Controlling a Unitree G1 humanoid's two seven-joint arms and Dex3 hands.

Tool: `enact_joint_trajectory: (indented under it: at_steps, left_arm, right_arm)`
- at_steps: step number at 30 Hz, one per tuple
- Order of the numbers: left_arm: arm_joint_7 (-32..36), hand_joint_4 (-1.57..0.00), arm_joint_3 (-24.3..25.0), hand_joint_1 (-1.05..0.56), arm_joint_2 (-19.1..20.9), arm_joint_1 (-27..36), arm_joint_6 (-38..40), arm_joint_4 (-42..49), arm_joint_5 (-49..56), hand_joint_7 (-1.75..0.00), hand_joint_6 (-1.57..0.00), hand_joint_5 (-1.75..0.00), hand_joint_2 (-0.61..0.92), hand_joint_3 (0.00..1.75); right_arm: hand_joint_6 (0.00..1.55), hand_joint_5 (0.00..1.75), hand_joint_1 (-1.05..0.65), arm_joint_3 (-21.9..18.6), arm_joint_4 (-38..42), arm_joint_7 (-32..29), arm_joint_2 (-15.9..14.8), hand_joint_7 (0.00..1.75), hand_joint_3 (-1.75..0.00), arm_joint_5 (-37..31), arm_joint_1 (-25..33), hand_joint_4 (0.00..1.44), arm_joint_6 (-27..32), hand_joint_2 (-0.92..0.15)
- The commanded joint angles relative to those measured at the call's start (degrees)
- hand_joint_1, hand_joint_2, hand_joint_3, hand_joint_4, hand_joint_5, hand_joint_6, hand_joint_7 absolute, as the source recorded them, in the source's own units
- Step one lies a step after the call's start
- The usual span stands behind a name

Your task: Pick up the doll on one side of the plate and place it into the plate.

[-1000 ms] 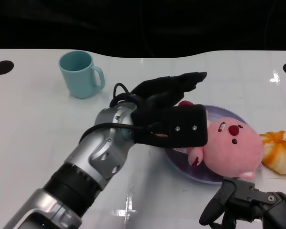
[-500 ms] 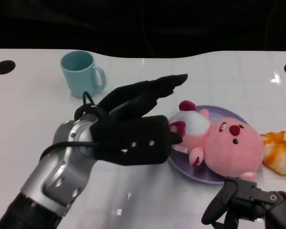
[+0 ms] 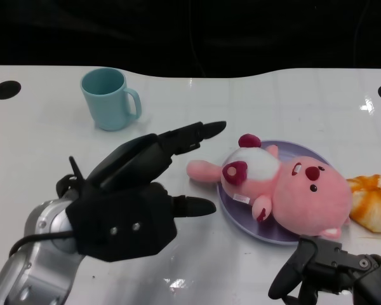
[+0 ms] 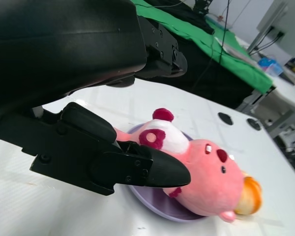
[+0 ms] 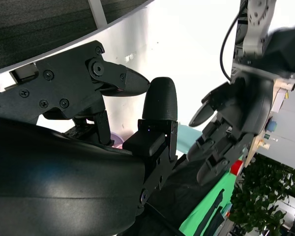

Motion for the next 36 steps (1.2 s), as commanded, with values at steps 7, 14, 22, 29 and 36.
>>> enact_joint_trajectory:
  at_steps: [7, 14, 22, 29, 36]
  left_arm:
    - [3.55, -0.20, 6.25, -0.44, -3.54, 10.42, -5.20, -3.65, -10.08, -0.13, -0.52, -1.00, 0.92, 0.14]
    - [5.24, -0.46, 9.35, -0.18, -8.48, 17.59, -0.85, -9.03, -19.63, -0.46, -0.68, -1.12, 0.70, 0.66]
    - [7.74, -0.68, 11.27, -0.20, -10.06, 23.58, 13.13, -17.60, -25.00, -1.44, -0.59, -1.55, 0.53, 1.17]
    - [6.90, -0.64, 13.43, -0.25, -8.87, 26.38, 25.65, -24.46, -31.64, -1.50, -0.56, -1.68, 0.54, 1.14]
    - [5.94, -0.71, 15.53, -0.22, -6.07, 28.87, 34.54, -28.84, -38.86, -1.55, -0.62, -1.73, 0.49, 1.24]
  right_arm:
    - [0.58, 1.61, -0.25, -0.71, 0.81, 0.46, -0.41, 1.32, -0.69, 0.50, -0.36, 0.65, -0.79, -0.75]
    - [0.58, 1.60, -0.25, -0.89, 0.96, 0.73, -0.36, 1.31, -0.69, 0.71, -0.38, 0.64, -0.86, -0.75]
    - [0.57, 1.60, -0.26, -1.05, 0.95, 0.91, -0.40, 1.31, -0.68, 0.69, -0.35, 0.64, -0.91, -0.76]
    - [0.58, 1.60, -0.24, -1.26, 0.96, 1.07, -0.50, 1.30, -0.68, 0.71, -0.43, 0.64, -0.92, -0.76]
    - [0.58, 1.60, -0.26, -1.79, 0.89, 1.30, -0.51, 1.30, -0.67, 1.23, -0.41, 0.64, -0.61, -0.76]
